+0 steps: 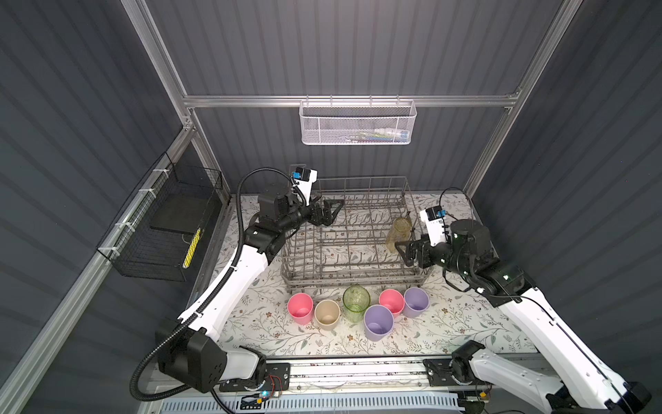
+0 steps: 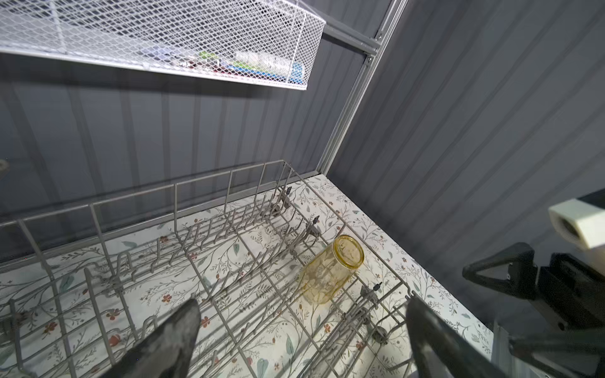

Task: Load cups into a dish rack
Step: Pick up the cup from the bottom-center of the table.

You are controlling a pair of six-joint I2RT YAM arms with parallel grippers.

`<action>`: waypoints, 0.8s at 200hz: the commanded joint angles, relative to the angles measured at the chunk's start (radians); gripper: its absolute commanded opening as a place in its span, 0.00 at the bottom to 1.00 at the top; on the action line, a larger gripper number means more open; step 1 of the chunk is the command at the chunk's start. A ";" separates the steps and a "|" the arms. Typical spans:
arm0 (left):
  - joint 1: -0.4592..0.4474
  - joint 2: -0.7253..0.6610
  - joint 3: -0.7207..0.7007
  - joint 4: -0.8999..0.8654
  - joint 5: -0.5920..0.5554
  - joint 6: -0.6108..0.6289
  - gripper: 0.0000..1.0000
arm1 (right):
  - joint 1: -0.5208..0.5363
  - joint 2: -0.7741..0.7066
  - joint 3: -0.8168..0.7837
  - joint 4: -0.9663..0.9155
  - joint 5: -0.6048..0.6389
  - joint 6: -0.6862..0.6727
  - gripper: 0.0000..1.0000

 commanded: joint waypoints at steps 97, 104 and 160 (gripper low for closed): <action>-0.006 -0.057 -0.020 -0.049 -0.050 0.023 1.00 | 0.532 0.048 -0.089 -0.229 0.159 0.140 0.74; -0.006 -0.056 -0.023 -0.048 -0.049 0.023 1.00 | 0.553 0.073 -0.076 -0.229 0.168 0.130 0.69; -0.006 -0.065 -0.039 -0.037 -0.044 0.011 0.99 | 0.610 0.232 -0.008 -0.134 0.138 0.010 0.60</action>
